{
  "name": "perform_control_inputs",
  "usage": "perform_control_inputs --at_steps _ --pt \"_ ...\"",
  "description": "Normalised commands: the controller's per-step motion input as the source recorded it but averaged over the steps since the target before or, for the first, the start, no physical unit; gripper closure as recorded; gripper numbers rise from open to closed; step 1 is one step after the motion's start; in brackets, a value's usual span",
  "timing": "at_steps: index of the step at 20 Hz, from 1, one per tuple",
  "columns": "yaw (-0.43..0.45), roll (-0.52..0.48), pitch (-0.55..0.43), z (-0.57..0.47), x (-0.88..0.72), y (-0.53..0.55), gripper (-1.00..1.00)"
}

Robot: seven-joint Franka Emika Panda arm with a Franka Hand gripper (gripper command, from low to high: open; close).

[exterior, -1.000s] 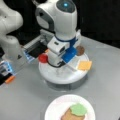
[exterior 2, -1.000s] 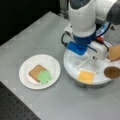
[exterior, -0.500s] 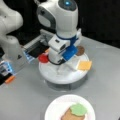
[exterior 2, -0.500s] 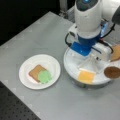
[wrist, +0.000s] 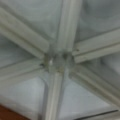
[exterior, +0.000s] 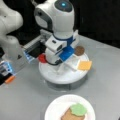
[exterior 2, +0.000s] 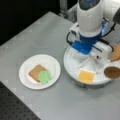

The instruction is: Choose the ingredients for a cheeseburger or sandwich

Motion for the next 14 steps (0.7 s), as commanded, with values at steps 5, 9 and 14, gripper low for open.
perform_control_inputs --at_steps 5,9,14 --pt "0.071 0.039 -0.293 -0.11 -0.33 -0.02 -1.0" --pt "0.089 0.029 -0.295 -0.15 -0.29 0.03 -1.0" --pt "0.148 0.06 -0.295 -0.21 -0.26 0.04 -1.0"
